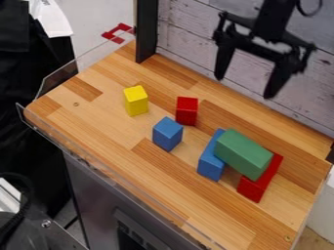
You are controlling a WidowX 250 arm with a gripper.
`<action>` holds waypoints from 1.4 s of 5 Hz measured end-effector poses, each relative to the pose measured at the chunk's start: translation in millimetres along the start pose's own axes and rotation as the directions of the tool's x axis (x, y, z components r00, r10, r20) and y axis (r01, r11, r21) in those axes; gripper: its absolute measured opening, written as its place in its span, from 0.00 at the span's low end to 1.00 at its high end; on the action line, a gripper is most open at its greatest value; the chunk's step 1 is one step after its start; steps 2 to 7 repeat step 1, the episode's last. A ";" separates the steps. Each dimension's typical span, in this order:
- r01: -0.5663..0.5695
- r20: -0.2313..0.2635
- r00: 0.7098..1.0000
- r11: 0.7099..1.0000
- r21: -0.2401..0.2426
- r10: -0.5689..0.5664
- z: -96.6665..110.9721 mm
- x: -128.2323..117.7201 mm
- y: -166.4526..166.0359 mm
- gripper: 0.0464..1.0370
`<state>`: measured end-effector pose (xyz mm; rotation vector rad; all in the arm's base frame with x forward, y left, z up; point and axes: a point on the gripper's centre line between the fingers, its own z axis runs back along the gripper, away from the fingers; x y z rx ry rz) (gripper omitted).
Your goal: Put the red block beside the green block
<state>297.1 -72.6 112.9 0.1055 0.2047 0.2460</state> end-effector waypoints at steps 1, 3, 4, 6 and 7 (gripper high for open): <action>0.032 -0.027 0.999 0.999 -0.017 -0.032 -16.8 -10.0 -7.5 0.96; 0.032 -0.027 0.999 0.999 -0.017 -0.032 -16.8 -10.0 -7.5 0.96; 0.032 -0.027 0.999 0.999 -0.017 -0.032 -16.8 -10.0 -7.5 0.96; 0.032 -0.027 0.999 0.999 -0.017 -0.032 -16.8 -10.0 -7.5 0.96; 0.032 -0.027 0.999 0.999 -0.017 -0.032 -16.8 -10.0 -7.5 0.96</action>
